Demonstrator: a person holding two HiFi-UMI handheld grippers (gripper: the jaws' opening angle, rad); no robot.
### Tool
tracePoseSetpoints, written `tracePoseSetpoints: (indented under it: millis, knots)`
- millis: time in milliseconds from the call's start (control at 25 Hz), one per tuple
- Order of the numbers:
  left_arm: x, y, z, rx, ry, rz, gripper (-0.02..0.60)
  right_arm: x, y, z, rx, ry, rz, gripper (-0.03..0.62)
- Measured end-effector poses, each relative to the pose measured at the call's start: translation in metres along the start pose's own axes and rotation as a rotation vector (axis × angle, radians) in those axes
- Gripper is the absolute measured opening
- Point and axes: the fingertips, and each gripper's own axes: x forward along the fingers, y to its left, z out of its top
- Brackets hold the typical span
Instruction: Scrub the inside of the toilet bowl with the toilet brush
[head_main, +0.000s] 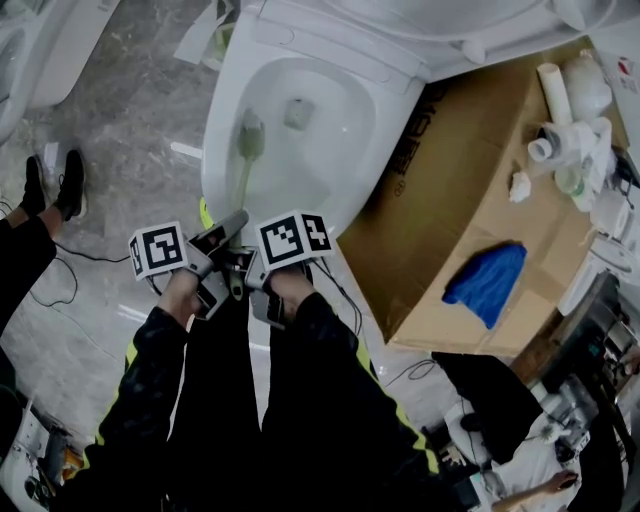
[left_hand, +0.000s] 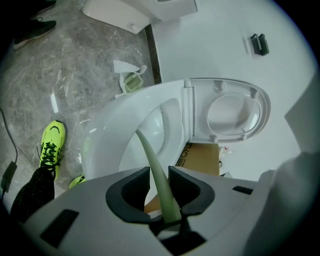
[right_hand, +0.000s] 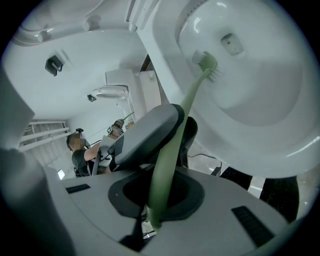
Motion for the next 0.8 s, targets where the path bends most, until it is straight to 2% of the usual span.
tracePoseSetpoints:
  millis: [680, 800]
  knots:
    - [0.034, -0.011, 0.047, 0.067, -0.014, -0.022, 0.120, -0.009, 0.003, 0.059, -0.060, -0.046, 0.001, 0.037]
    - [0.041, -0.018, 0.052, 0.078, -0.017, -0.045, 0.118, -0.014, 0.004, 0.067, -0.073, -0.063, -0.011, 0.037]
